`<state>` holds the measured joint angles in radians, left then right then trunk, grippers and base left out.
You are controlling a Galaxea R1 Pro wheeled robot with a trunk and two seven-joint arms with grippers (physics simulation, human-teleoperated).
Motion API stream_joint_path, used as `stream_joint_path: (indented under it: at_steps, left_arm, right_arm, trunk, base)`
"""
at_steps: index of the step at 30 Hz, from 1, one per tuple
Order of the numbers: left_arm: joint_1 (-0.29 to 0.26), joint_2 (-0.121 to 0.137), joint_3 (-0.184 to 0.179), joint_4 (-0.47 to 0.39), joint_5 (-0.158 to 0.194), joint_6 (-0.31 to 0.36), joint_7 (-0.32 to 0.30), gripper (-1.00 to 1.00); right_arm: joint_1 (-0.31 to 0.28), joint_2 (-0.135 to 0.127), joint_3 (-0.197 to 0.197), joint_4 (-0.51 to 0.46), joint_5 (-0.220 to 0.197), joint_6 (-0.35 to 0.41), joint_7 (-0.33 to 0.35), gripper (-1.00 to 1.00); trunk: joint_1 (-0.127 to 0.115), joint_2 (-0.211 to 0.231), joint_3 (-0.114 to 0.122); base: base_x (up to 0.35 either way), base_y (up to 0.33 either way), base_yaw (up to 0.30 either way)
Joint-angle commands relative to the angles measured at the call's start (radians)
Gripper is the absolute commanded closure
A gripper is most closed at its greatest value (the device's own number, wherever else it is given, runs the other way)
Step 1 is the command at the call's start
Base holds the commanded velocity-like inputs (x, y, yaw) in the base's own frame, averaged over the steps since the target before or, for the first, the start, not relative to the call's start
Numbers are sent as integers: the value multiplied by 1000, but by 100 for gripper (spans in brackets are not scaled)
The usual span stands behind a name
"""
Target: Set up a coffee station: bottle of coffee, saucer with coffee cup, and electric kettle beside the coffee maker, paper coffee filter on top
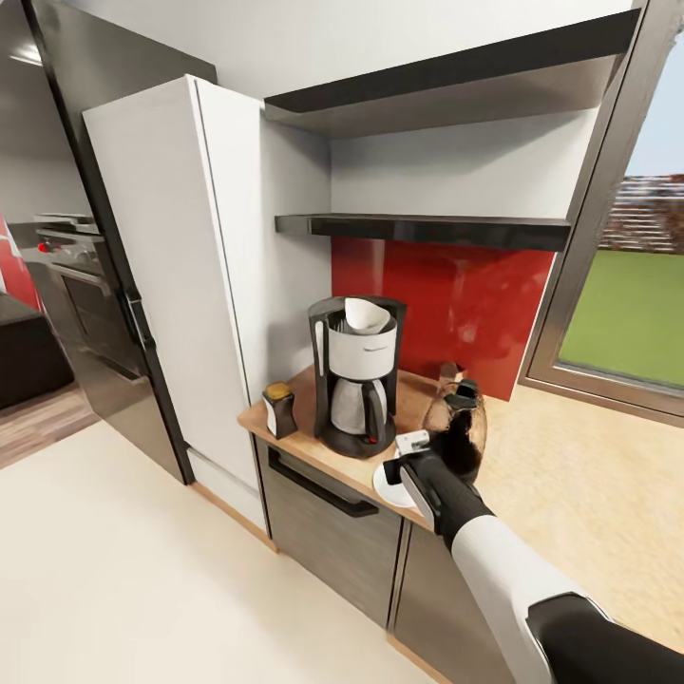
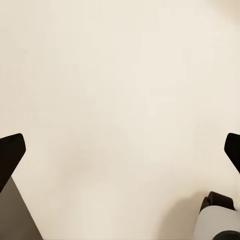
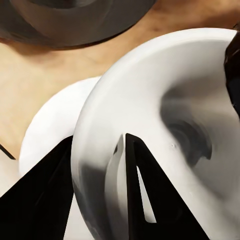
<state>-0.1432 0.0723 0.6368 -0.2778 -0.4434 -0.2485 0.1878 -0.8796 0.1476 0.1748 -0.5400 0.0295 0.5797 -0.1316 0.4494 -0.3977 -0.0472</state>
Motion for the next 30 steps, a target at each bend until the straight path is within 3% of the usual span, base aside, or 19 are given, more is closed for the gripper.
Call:
stream_joint_path:
  at_steps: [1, 30]
  left_arm:
    - [-2, 0, 6, 2, -11, -5, 3, -100]
    - [-3, 0, 6, 2, -9, -5, 3, -100]
  right_arm:
    - [-1, 0, 4, -1, 3, 6, -2, 100]
    - [-1, 3, 5, 35, 3, 6, -2, 100]
  trunk:
    - [1, -2, -2]
    - [1, -2, -2]
  base:
    - [3, 0, 0]
    - [0, 0, 0]
